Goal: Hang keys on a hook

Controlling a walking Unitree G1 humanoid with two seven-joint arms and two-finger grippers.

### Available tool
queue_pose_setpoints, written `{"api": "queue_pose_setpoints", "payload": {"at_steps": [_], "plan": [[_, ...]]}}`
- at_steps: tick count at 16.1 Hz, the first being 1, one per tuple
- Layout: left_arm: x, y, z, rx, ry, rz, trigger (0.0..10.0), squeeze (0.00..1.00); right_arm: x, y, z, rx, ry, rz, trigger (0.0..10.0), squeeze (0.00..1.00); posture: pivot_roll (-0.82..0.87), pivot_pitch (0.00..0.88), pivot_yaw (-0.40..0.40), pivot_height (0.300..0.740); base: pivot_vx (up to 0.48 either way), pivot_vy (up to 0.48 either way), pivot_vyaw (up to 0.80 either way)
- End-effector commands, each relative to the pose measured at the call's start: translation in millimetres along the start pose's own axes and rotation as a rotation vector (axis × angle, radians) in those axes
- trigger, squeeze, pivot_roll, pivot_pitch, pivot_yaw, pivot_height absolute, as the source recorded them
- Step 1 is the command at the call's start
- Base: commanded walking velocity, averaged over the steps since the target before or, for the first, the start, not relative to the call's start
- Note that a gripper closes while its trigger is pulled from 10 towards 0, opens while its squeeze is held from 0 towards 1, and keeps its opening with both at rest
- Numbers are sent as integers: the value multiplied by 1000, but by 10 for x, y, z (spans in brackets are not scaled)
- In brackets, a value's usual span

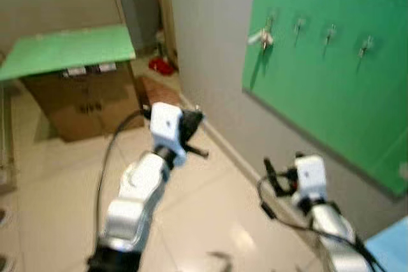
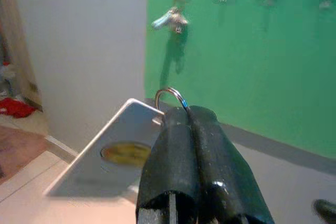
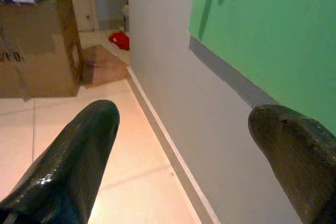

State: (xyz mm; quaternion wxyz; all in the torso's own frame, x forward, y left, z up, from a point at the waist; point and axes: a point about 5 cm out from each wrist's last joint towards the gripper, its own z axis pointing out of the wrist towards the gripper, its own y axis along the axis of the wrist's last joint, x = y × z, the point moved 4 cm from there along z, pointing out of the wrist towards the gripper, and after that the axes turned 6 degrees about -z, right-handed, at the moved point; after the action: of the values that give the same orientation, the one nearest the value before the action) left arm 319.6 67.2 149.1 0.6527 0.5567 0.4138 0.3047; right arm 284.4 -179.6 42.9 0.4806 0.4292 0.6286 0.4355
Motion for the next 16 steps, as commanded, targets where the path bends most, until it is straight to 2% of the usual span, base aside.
{"api": "queue_pose_setpoints", "payload": {"at_steps": [1,4,16], "plan": [[25,52,-4,-18,5,17,0,0,22,22,17,-7,9,11,10000,0,-68,0,27,740,0,0,0],[33,54,-8,-21,6,21,0,0,32,30,7,-15,10,9,10000,0,-68,0,26,740,0,0,0],[111,45,-10,-23,30,52,0,0,72,-25,23,13,29,11,10000,0,-65,0,23,740,0,0,-774]]}}
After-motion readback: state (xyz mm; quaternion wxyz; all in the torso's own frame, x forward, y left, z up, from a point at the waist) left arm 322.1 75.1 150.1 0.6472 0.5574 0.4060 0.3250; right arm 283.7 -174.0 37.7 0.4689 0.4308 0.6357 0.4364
